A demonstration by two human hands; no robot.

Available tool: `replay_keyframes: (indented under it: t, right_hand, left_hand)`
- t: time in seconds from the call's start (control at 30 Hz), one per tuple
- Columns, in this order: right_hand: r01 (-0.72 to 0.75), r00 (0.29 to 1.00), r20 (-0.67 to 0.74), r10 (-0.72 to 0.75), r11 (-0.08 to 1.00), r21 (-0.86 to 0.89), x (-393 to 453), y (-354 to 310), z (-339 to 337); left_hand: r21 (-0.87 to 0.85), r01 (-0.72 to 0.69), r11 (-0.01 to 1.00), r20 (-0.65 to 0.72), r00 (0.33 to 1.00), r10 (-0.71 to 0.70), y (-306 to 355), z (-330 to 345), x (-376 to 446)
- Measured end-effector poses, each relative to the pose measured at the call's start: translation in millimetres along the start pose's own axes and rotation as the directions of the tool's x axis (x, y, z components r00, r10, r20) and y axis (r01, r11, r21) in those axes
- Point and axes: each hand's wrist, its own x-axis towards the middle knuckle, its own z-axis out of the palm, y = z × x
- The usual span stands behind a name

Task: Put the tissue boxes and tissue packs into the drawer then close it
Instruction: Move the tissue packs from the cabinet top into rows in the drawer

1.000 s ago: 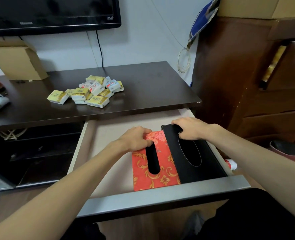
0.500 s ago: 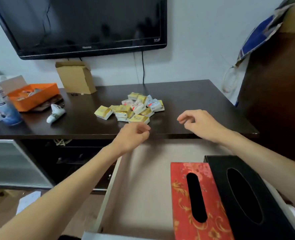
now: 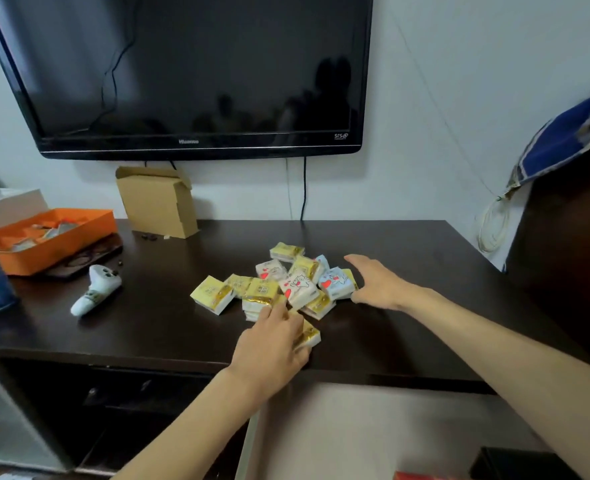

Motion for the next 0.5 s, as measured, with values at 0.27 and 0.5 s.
replay_keyframes:
  t: [0.27,0.5]
  right_hand:
    - [0.072,0.996,0.063,-0.058,0.964,-0.255,2.5,4.6,-7.3]
    - [-0.063,0.998,-0.02,0.06,0.942,-0.328,-46.4,15.2,-24.5]
  left_hand:
    - [-0.124,0.056,0.991,0.1,0.994,-0.044,-2.8,-9.5,10.2]
    - [-0.13,0.128,0.983,0.178,0.978,-0.104,0.4,-19.2,13.4]
